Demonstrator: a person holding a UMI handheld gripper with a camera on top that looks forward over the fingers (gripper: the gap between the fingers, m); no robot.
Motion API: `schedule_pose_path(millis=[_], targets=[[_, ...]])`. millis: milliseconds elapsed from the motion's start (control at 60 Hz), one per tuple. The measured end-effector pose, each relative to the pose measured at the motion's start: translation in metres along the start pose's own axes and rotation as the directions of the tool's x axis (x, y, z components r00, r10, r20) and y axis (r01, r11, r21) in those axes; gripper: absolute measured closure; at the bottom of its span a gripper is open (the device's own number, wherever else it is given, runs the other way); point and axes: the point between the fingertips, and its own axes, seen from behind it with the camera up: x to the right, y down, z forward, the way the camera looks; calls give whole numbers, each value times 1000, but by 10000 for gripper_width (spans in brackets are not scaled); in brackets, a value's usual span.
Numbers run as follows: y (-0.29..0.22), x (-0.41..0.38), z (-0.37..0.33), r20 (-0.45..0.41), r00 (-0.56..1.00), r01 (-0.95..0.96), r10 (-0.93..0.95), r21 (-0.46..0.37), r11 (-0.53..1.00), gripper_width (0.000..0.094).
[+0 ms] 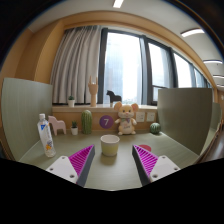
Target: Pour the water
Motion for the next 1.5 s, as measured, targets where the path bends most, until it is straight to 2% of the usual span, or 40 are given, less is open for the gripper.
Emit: schedule_pose_path(millis=[117, 333, 550, 867, 1150, 1233, 1350, 1450, 1500], targets=[[13, -36, 1, 55, 998, 17, -17, -1, 1000, 174], [64, -161, 17, 197, 979, 50, -46, -16, 999, 164], [68, -262, 33, 338, 940, 50, -46, -3, 999, 167], [43, -328, 93, 339, 939, 53, -52, 5, 999, 165], [17, -345, 137, 333, 943, -11, 2, 24, 1000, 170], [18, -351, 145, 347, 938, 1, -10, 28, 1000, 208], [19, -349, 153, 337, 941, 6, -21, 45, 999, 403], [18, -350, 152, 348, 937, 9, -30, 61, 998, 480], [18, -349, 153, 357, 933, 9, -34, 72, 997, 547]])
